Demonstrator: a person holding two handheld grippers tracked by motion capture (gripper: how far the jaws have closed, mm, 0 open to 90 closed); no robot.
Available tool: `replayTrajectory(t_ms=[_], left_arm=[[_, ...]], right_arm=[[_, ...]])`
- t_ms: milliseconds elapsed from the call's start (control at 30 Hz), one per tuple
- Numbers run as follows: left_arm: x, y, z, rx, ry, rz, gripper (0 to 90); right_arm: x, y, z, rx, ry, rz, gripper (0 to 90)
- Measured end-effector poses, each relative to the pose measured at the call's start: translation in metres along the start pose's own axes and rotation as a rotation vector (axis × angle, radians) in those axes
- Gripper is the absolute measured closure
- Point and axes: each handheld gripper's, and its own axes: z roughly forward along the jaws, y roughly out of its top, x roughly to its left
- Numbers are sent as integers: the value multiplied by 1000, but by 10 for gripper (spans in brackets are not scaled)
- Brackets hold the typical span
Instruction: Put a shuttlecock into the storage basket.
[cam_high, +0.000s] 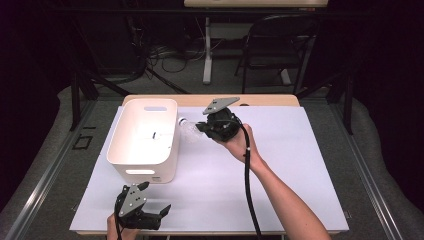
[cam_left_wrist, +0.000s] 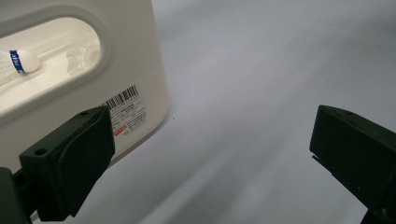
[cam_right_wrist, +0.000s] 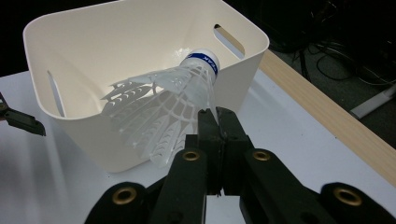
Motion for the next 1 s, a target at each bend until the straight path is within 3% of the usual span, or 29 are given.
replayTrajectory(t_ms=[1000], left_arm=[[-1, 0, 0, -6, -2, 4, 0]], right_arm=[[10, 39, 8, -27, 21, -25, 900]])
